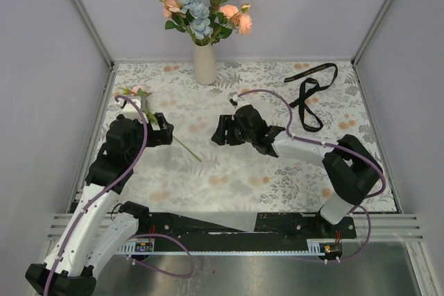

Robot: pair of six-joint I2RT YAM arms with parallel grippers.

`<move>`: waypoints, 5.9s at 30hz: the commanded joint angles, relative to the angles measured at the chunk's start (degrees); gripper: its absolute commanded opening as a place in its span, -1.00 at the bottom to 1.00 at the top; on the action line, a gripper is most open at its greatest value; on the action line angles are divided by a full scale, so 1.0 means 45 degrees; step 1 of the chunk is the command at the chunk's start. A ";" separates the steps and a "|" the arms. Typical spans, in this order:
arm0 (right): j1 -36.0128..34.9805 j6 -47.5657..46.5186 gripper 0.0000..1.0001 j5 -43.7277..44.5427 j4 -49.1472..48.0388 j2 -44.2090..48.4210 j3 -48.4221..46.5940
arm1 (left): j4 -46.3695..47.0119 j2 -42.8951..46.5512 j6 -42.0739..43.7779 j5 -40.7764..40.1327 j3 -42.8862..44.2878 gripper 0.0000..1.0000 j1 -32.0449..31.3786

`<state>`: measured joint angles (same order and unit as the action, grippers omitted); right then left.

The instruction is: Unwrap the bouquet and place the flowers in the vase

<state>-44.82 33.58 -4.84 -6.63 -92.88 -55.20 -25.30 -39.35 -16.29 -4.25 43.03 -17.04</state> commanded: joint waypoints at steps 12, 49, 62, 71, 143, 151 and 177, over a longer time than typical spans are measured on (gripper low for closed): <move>-0.0430 -0.1056 0.06 0.0667 -0.0147 -0.3167 -0.2751 | 0.0505 0.1987 0.0340 -0.1575 -0.0088 0.98 -0.0003; -0.3106 -0.1955 -0.02 0.3223 0.3036 -0.8715 -0.9784 | 0.0153 0.2573 0.0027 -0.4290 -0.0050 0.98 0.0056; -0.3341 -0.2014 -0.27 0.3537 0.3506 -0.8912 -1.0039 | 0.0329 0.2906 0.0203 -0.4114 -0.0264 0.98 0.0056; -0.3341 -0.2189 -0.56 0.3458 0.2156 -0.8285 -0.8924 | 0.0329 0.2866 0.0242 -0.4075 -0.0323 0.98 0.0036; -0.3283 -0.0725 -0.76 0.0899 -0.4621 0.0249 -0.0312 | 0.5563 -0.3873 -0.5268 0.4246 -0.0461 -1.00 0.2693; -0.3283 -0.1018 0.62 0.1602 -0.5028 0.1673 0.1190 | 0.6285 -0.3111 -0.2983 0.3524 0.1042 -1.00 0.1795; -0.3283 -0.2989 0.99 0.4533 -0.1086 0.7594 0.3538 | 1.9095 -0.9708 0.3543 0.3542 0.5731 -1.00 -0.0726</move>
<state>-59.29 22.35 14.39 -15.09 -58.78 -36.95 48.45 -78.61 -2.94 9.13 64.90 -20.56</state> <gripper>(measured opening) 0.993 0.101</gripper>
